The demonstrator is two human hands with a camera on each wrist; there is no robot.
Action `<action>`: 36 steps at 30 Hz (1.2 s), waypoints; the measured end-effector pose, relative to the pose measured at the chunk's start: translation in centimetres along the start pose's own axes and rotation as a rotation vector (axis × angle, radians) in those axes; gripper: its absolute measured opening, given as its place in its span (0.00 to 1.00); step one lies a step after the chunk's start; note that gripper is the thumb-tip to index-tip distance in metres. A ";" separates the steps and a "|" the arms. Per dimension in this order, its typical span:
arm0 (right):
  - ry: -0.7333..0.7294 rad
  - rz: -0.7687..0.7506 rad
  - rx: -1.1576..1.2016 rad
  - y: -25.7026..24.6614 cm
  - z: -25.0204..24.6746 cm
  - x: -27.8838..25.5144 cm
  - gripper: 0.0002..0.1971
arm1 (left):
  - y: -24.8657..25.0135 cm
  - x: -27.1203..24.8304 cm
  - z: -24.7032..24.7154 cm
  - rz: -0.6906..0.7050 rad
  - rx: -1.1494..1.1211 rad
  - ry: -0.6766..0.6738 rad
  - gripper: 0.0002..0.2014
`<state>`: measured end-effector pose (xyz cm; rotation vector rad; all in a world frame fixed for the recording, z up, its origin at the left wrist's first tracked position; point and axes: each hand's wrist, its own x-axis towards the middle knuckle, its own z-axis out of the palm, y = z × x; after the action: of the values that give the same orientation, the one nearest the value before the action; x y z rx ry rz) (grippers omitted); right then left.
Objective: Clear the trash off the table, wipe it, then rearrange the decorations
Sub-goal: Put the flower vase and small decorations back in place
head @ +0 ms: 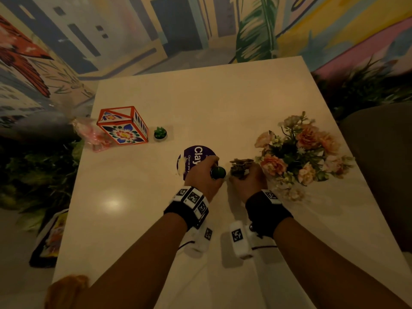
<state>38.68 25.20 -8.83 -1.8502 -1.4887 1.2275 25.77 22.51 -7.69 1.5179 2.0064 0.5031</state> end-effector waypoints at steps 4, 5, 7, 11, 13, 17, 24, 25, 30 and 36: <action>-0.023 -0.031 -0.032 0.0 -0.1 -0.1 0.17 | 0.2 0.1 0.3 -0.023 -0.009 0.012 0.25; -0.033 -0.026 -0.030 -0.1 -0.2 -0.2 0.17 | 0.2 0.0 0.4 -0.025 -0.003 0.012 0.25; -0.050 -0.016 -0.012 -0.3 -0.4 -0.4 0.17 | 0.3 0.0 0.4 -0.032 0.011 0.015 0.25; -0.063 0.001 0.027 -0.5 -0.9 -0.7 0.19 | 0.4 0.0 0.5 -0.042 0.018 0.021 0.24; -0.078 0.036 0.043 -0.6 -1.3 -0.9 0.21 | 0.5 -0.1 0.6 -0.048 0.013 0.026 0.24; -0.106 0.042 0.065 -0.6 -1.6 -0.9 0.20 | 0.6 -0.4 0.9 -0.050 0.005 0.036 0.25; -0.103 0.079 0.126 -0.2 -1.5 -1.5 0.25 | 0.7 -0.6 1.4 -0.054 -0.004 0.061 0.26; -0.105 0.085 0.134 -0.2 -1.6 -1.5 0.25 | 0.7 -0.6 1.4 -0.054 -0.006 0.060 0.26; -0.119 0.089 0.169 -0.4 -1.8 -1.6 0.26 | 0.7 -0.7 1.5 -0.051 -0.014 0.077 0.26; -0.108 0.062 0.154 -0.4 -1.8 -1.7 0.25 | 0.7 -0.6 1.7 -0.069 -0.020 0.093 0.25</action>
<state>40.00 24.08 -7.04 -1.7646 -1.3589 1.4492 27.51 22.04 -8.40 1.4323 2.1102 0.5737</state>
